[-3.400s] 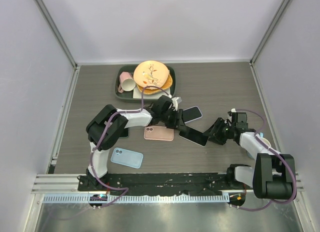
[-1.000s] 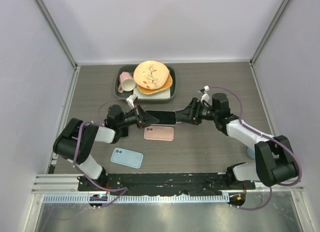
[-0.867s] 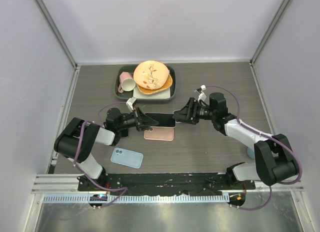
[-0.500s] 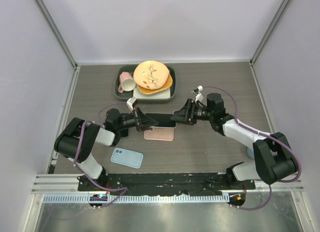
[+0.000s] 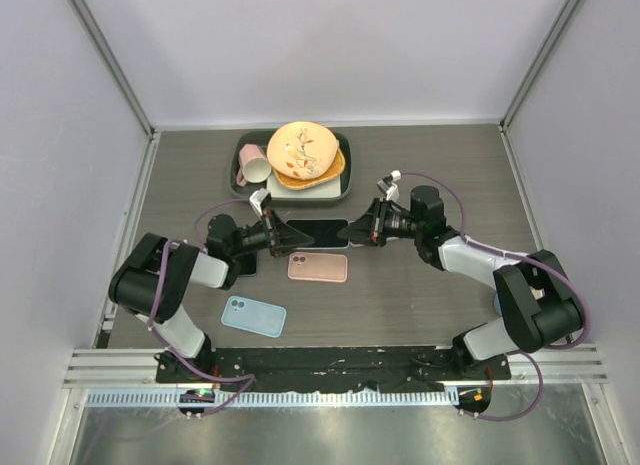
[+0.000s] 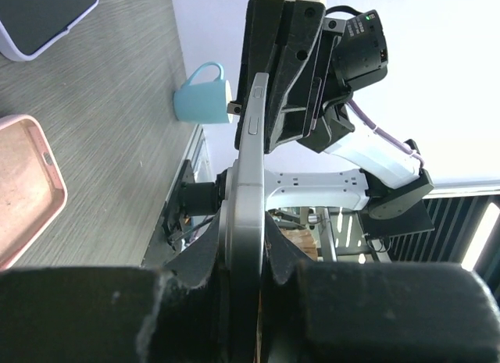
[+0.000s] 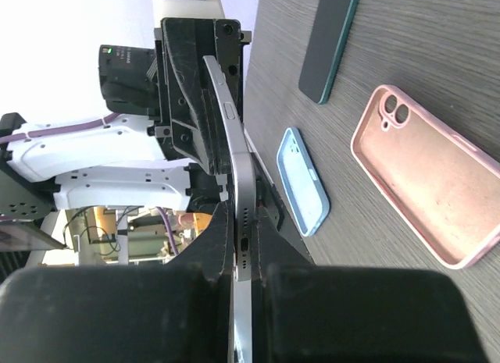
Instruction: Put the phone into the phone case
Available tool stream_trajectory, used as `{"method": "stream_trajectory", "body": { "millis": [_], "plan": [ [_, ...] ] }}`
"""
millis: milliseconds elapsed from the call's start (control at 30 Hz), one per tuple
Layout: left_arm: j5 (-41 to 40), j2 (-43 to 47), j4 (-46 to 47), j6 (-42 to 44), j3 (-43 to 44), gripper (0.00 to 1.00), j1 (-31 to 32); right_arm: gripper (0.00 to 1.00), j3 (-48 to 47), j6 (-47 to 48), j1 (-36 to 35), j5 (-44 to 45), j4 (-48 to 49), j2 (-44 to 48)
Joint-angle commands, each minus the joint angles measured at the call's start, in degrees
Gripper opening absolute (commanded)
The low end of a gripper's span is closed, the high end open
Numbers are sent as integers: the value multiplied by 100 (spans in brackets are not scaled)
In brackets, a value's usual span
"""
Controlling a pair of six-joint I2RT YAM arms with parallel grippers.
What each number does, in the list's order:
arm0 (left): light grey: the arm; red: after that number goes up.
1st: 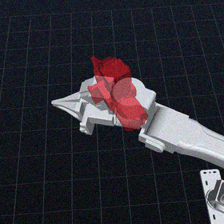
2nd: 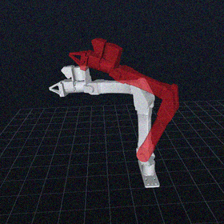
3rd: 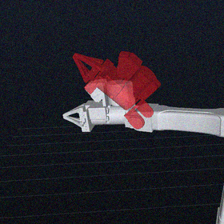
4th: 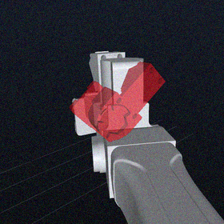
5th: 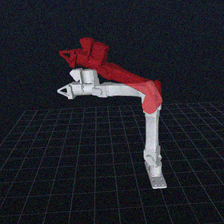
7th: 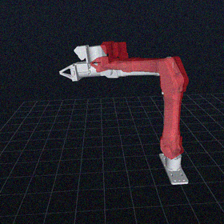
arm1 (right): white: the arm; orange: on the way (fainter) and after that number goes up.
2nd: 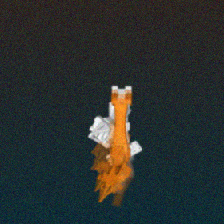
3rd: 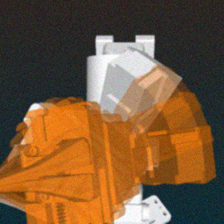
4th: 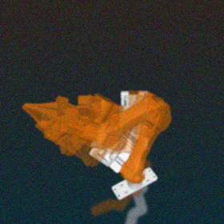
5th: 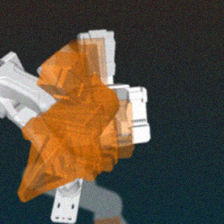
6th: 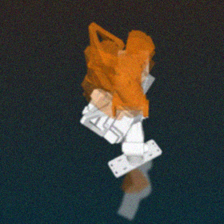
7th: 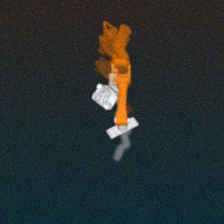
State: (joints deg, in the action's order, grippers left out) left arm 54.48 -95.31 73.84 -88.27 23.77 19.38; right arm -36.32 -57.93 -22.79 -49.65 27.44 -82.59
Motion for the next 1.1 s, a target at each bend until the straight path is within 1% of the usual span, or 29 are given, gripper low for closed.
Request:
{"method": "stream_trajectory", "body": {
  "millis": [0,67,167,200,267,300,333,367,400,467,500,533,567,600,633,667,700,733,767,800,833,867,900,933,967,1000,1033,1067],
  "plan": [
    [115,3,1466,-94,312,0,128,1,10,-192,-209,-247,938,-135],
    [90,-23,1458,-85,321,0,119,1,19,-210,-209,-265,947,-152],
    [28,-84,1449,-76,339,6,128,1,28,-157,-209,-300,895,-152],
    [19,-93,1457,-68,365,12,128,1,37,-140,-209,-300,868,-144],
    [10,-128,1449,-50,383,20,119,1,63,-52,-209,-282,798,-109],
    [-16,-146,1457,-41,392,28,128,1,63,-17,-209,-265,702,-91],
    [-34,-155,1423,-15,392,33,119,1,63,36,-209,-239,640,-74],
    [-86,-164,1387,3,383,37,128,1,46,263,-217,-90,509,-30],
    [-165,-172,1344,46,374,42,128,1,19,404,-209,-2,108,-3],
    [-253,-164,958,292,374,46,128,1,-95,712,-209,130,-273,14],
    [-297,-155,765,423,374,50,128,1,-139,965,-209,227,-614,23],
    [-411,-94,389,546,374,51,128,1,-226,1046,-209,262,-722,23],
    [-481,-59,133,852,357,52,128,1,-253,1082,-209,271,-784,32],
    [-569,3,-453,1021,348,56,128,1,-262,1126,-209,306,-810,49],
    [-779,151,-746,1170,339,57,119,1,-271,1144,-209,324,-819,50],
    [-885,257,-1079,1572,339,58,119,1,-288,1161,-209,342,-837,58],
    [-1008,363,-1796,1767,356,59,128,1,-297,1205,-209,377,-941,76],
    [-1149,468,-2186,1996,374,61,128,1,-306,1275,-209,455,-960,93],
    [-1455,730,-2582,2207,400,62,128,1,-315,1293,-209,482,-995,111],
    [-1632,855,-3490,2696,496,63,119,1,-323,1319,-209,508,-1065,111],
    [-1851,1013,-3978,2945,558,63,136,1,-341,1389,-209,500,-1100,111],
    [-2253,1284,-4453,3173,637,63,137,1,-359,1416,-209,517,-1135,120],
    [-2536,1452,-5389,3637,794,63,137,1,-359,1425,-209,526,-1179,129],
    [-2808,1593,-5877,3824,900,63,154,1,-367,1451,-200,552,-1197,164],
    [-3359,1838,-6316,4043,1006,64,145,1,-376,1486,-200,570,-1223,173],
    [-3582,1945,-7000,4333,1198,64,180,1,-376,1521,-200,605,-1276,173],
    [-3767,2033,-7276,4449,1278,64,181,1,-385,1548,-200,649,-1302,173],
    [-4117,2199,-7531,4537,1401,64,189,1,-394,1574,-183,649,-1320,164]
  ]
}}
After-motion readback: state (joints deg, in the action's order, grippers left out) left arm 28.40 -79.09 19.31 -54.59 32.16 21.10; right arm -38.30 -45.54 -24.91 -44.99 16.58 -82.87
